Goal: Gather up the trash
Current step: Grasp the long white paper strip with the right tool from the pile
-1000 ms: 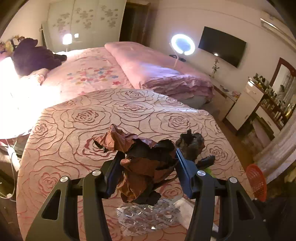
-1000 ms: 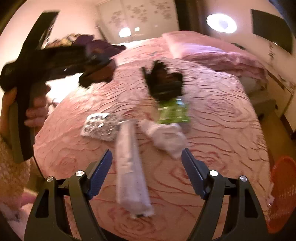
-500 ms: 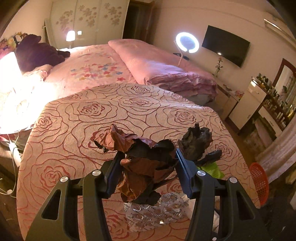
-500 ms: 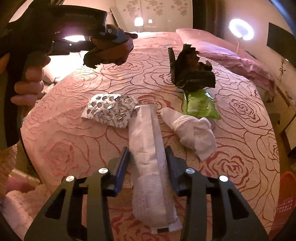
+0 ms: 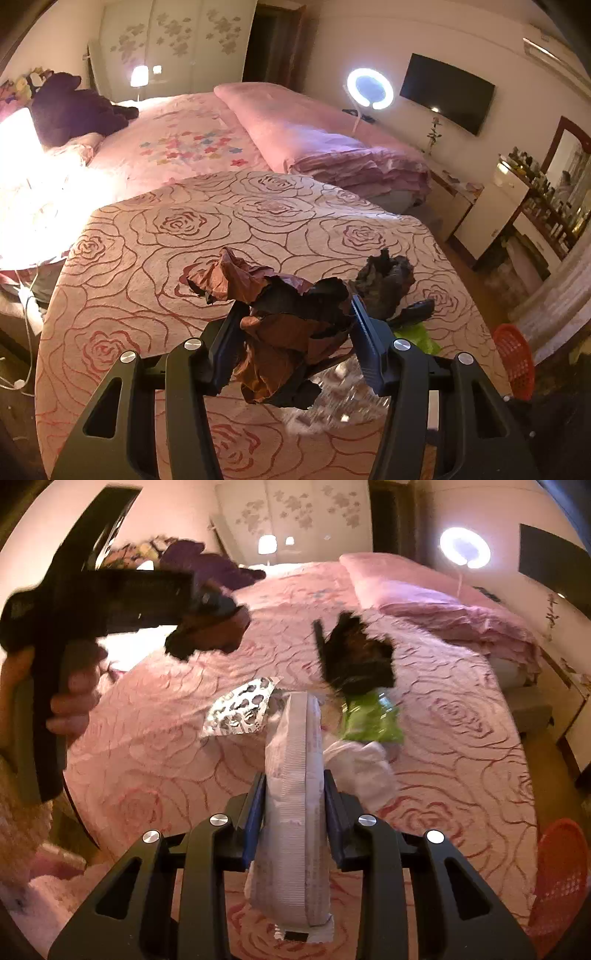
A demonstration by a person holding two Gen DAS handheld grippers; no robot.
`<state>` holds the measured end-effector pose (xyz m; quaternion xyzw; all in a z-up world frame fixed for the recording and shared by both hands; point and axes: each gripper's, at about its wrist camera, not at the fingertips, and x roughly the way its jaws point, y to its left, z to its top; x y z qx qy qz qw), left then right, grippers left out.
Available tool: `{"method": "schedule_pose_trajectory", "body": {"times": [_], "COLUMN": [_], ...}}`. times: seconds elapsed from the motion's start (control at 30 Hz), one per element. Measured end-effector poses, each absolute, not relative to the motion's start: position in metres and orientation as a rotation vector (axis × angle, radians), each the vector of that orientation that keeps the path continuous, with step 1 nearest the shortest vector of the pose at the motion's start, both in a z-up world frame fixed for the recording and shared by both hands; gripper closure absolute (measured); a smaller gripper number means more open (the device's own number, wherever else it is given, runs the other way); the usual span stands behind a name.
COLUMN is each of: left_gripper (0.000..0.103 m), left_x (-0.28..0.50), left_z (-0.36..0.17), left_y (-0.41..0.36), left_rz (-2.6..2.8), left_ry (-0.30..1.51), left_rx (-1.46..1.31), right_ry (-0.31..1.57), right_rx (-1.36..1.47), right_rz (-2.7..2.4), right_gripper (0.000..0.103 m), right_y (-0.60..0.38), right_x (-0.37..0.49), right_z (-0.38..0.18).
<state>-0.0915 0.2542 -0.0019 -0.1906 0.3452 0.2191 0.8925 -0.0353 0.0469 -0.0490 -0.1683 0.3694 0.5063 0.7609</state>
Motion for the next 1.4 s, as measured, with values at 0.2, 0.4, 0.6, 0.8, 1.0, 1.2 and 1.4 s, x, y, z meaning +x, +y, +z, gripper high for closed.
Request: {"method": "schedule_pose_trajectory", "body": {"times": [0.2, 0.4, 0.6, 0.8, 1.0, 1.2, 1.4], "left_gripper": [0.051, 0.051, 0.051, 0.051, 0.051, 0.051, 0.051], "left_x": [-0.089, -0.083, -0.082, -0.081, -0.08, -0.081, -0.081], "left_z": [0.0, -0.004, -0.005, -0.006, -0.007, -0.006, -0.005], "left_y": [0.246, 0.24, 0.237, 0.236, 0.231, 0.23, 0.229], "left_rz": [0.436, 0.416, 0.413, 0.411, 0.4, 0.399, 0.396], "left_ry": [0.717, 0.731, 0.734, 0.735, 0.739, 0.74, 0.739], "left_rx": [-0.384, -0.377, -0.374, -0.374, -0.368, -0.368, -0.365], "right_ry": [0.787, 0.798, 0.804, 0.859, 0.895, 0.894, 0.896], "right_rx": [-0.334, -0.322, -0.325, -0.344, -0.362, -0.389, -0.398], "right_rz": [1.051, 0.996, 0.985, 1.005, 1.04, 1.034, 1.026], "right_gripper": [0.08, 0.081, 0.081, 0.081, 0.081, 0.08, 0.081], "right_y": [0.034, 0.023, 0.015, 0.012, 0.02, 0.027, 0.027], "right_x": [-0.02, -0.005, -0.002, -0.004, -0.01, -0.012, -0.01], "right_z": [-0.038, -0.039, -0.043, -0.058, -0.069, -0.076, -0.078]}}
